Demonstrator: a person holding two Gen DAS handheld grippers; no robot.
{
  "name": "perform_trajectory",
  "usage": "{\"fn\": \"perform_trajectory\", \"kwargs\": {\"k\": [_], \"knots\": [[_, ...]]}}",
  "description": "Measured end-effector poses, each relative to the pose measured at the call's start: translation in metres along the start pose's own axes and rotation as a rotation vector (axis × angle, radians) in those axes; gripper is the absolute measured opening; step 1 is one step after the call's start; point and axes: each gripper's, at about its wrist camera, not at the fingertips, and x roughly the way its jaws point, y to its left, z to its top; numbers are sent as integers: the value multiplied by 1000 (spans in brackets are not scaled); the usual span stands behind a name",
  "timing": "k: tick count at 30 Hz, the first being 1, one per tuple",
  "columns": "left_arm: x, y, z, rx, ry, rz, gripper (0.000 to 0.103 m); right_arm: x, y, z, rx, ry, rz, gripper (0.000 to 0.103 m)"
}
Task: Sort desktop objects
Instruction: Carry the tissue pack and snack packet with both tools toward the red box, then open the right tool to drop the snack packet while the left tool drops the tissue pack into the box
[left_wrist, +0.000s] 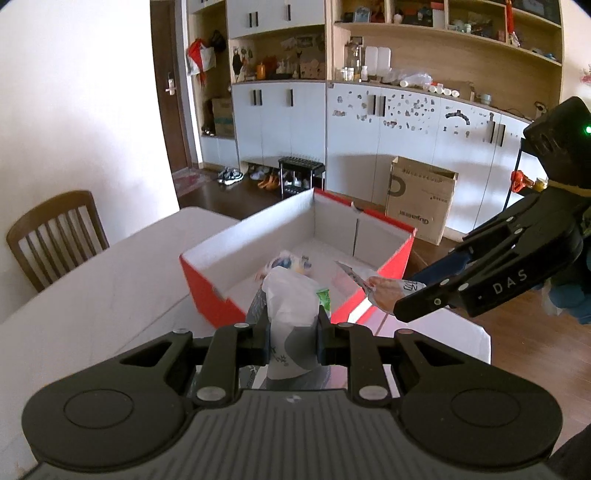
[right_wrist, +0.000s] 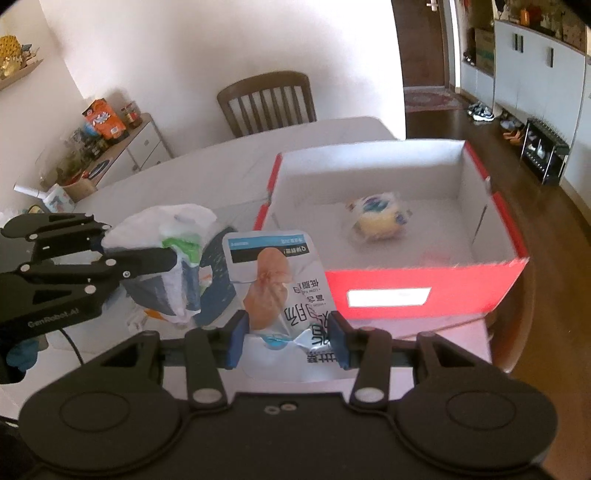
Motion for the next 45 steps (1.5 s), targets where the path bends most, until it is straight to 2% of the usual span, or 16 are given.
{"fn": "perform_trajectory", "kwargs": {"k": [10, 21, 36, 45], "knots": [[30, -18, 30, 34, -8, 16, 20, -6, -34, 26, -19, -54, -50, 46], [66, -16, 58, 55, 10, 29, 20, 8, -65, 47, -27, -67, -110, 46], [115, -18, 63, 96, 75, 58, 20, 53, -86, 62, -59, -35, -197, 46], [146, -13, 58, 110, 151, 63, 20, 84, -84, 64, -105, 3, -237, 46]]}}
